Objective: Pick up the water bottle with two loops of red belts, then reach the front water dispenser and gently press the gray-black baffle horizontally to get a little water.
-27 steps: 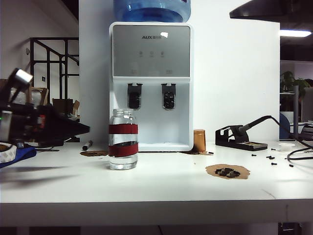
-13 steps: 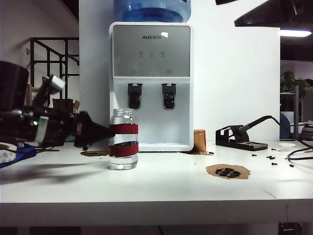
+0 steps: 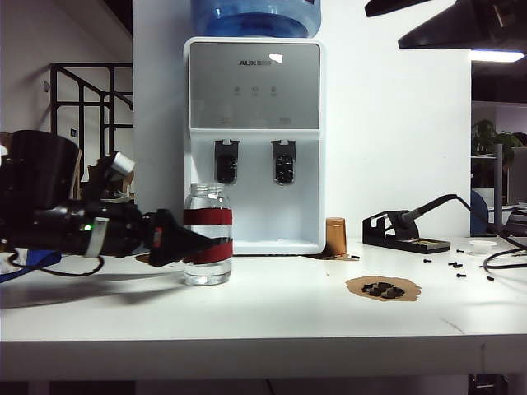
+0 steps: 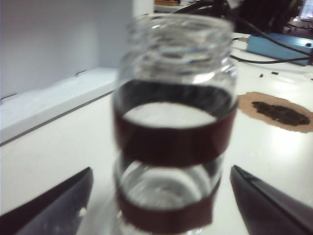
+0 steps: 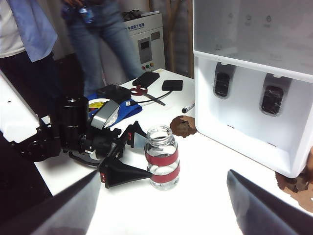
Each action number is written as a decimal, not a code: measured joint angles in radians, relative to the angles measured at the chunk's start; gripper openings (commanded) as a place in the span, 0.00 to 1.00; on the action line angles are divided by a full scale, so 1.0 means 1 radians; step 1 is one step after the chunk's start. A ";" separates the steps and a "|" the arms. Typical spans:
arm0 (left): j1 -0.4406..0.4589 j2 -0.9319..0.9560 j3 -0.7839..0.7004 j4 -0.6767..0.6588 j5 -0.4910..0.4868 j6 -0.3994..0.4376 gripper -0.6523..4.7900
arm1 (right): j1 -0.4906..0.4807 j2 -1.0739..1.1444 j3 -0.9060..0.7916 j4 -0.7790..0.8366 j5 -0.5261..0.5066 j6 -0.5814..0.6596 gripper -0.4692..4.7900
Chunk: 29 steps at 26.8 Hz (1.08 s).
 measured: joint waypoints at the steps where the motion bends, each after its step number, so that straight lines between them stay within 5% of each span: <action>1: -0.011 0.002 0.006 0.002 -0.003 0.000 1.00 | 0.000 0.000 0.000 -0.001 0.000 0.000 0.88; 9: -0.063 0.012 0.032 0.000 -0.069 0.000 1.00 | 0.000 0.000 0.000 -0.001 0.000 0.001 0.88; 10: -0.068 0.012 0.039 0.000 -0.080 0.000 0.89 | 0.000 0.000 0.000 -0.001 0.000 0.001 0.88; 11: -0.074 0.012 0.043 0.000 -0.097 0.000 0.63 | 0.000 0.000 0.000 -0.001 0.000 0.001 0.88; 13: -0.083 0.014 0.052 0.001 -0.128 0.001 0.32 | 0.000 0.000 0.000 -0.001 0.000 0.001 0.88; 17: -0.087 0.034 0.071 0.016 -0.139 -0.003 0.11 | 0.000 0.000 0.000 -0.001 0.000 0.001 0.88; 29: -0.090 0.050 0.145 -0.019 -0.307 -0.029 0.11 | 0.000 0.000 0.000 -0.001 0.000 0.001 0.88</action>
